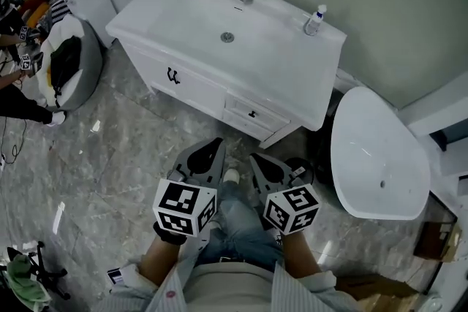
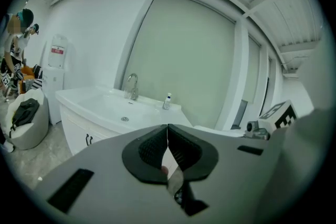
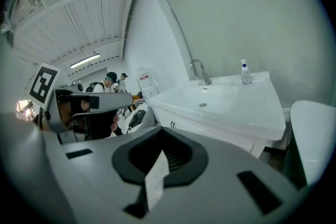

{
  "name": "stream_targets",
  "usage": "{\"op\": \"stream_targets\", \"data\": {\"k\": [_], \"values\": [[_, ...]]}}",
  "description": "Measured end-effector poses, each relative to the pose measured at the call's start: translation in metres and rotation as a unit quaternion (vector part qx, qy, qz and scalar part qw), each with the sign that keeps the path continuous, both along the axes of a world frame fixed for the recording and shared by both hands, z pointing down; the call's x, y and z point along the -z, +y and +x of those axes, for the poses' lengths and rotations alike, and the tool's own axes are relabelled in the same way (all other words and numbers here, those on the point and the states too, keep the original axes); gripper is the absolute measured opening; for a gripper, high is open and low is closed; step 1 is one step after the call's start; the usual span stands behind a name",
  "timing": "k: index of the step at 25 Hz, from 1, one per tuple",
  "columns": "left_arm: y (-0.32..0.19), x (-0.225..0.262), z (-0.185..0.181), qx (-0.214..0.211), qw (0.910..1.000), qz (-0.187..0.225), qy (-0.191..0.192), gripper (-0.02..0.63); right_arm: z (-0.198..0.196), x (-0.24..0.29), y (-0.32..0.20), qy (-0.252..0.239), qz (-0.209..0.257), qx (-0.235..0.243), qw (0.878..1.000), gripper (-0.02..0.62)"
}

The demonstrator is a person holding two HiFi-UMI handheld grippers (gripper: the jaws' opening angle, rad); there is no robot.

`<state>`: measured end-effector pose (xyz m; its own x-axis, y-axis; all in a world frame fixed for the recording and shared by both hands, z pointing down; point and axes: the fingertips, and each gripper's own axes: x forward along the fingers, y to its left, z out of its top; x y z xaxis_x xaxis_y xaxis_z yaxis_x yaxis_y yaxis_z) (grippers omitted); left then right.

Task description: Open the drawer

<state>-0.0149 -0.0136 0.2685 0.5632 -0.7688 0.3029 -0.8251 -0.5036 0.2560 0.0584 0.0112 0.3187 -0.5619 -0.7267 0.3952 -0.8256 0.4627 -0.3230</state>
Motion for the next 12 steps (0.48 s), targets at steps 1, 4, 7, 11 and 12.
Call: {"op": "stream_targets", "data": {"k": [1, 4, 7, 11, 12], "values": [[-0.012, 0.002, 0.004, -0.003, 1.0, 0.0, 0.001, 0.017, 0.003, 0.002, -0.011, -0.001, 0.0, -0.002, 1.0, 0.006], [-0.044, 0.006, 0.017, -0.012, 0.9999, 0.001, 0.002, 0.017, 0.016, 0.005, -0.043, -0.002, -0.002, -0.013, 1.0, 0.006], [-0.074, 0.011, 0.031, -0.019, 0.9998, 0.002, 0.003, 0.017, 0.032, 0.008, -0.071, -0.004, -0.003, -0.022, 1.0, 0.006], [-0.104, 0.013, 0.046, -0.025, 0.9997, 0.004, 0.004, 0.017, 0.047, 0.01, -0.1, -0.005, -0.004, -0.031, 0.999, 0.006], [-0.109, 0.013, 0.048, -0.027, 0.9996, 0.003, 0.004, 0.017, 0.049, 0.011, -0.105, -0.005, -0.005, -0.032, 0.999, 0.006]]}}
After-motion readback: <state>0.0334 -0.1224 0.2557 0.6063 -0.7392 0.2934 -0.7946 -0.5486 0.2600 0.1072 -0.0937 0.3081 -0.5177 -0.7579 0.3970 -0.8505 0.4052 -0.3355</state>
